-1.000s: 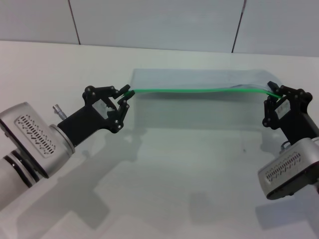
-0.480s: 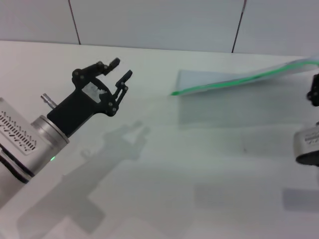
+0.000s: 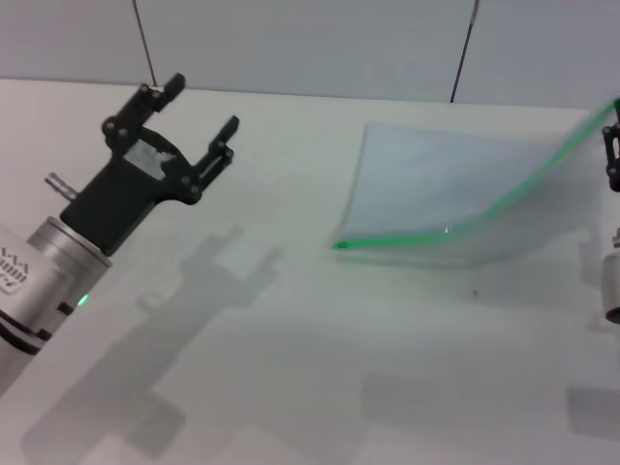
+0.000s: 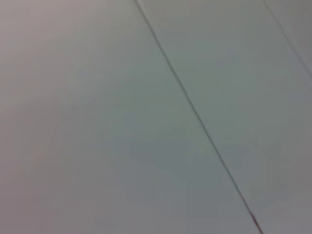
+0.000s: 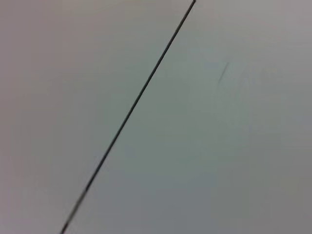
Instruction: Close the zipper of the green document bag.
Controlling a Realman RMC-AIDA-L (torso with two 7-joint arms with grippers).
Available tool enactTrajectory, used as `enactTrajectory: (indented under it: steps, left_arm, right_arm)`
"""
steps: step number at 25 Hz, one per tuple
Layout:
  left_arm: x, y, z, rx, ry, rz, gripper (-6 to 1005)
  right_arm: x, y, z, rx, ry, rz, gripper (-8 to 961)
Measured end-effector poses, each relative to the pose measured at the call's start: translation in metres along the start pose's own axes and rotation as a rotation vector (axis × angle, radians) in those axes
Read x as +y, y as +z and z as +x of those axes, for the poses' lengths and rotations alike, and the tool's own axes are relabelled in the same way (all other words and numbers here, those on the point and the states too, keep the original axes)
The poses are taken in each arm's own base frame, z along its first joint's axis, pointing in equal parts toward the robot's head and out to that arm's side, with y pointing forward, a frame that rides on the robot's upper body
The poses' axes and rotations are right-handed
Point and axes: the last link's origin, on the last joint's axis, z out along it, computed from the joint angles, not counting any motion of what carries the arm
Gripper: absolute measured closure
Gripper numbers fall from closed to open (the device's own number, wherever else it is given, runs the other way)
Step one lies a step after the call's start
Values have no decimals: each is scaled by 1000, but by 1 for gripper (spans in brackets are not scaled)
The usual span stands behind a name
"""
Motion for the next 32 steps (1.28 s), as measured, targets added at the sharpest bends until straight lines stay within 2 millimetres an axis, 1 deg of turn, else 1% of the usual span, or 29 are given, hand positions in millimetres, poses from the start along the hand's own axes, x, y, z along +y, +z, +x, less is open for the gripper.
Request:
enactTrajectory:
  steps: [1,5,8,10,11,13,17,23,32]
  left_arm:
    - [-1,0,0,2,-5,6,308]
    - [-9,-4,4,30,-67,68,308]
    - [-17,-9,5,48,-120,120,307]
    - [-23,-12,6,57,-153,167,307]
    - [-23,-12,6,57,-153,167,307]
    - [-35,-18,5,63,-193,264,308]
    - [-40,-22,4,66,-215,302,310]
    - [-44,-24,4,74,-254,333,314]
    - [-45,-22,3,71,-257,332,316]
  right_arm:
    - [-1,-1,-1,-12,16,7,454]
    - [-9,-6,-5,-55,110,53,292]
    - [-12,-7,-7,-85,216,47,172]
    - [-14,-7,-7,-110,295,27,128]
    - [-15,-6,-7,-121,331,17,105]
    - [-17,-5,-8,-145,404,-9,61]
    - [-20,-3,-9,-178,511,-45,63]
    - [-18,2,-15,-207,535,-61,66]
    - [-27,-1,-19,-254,609,-23,69]
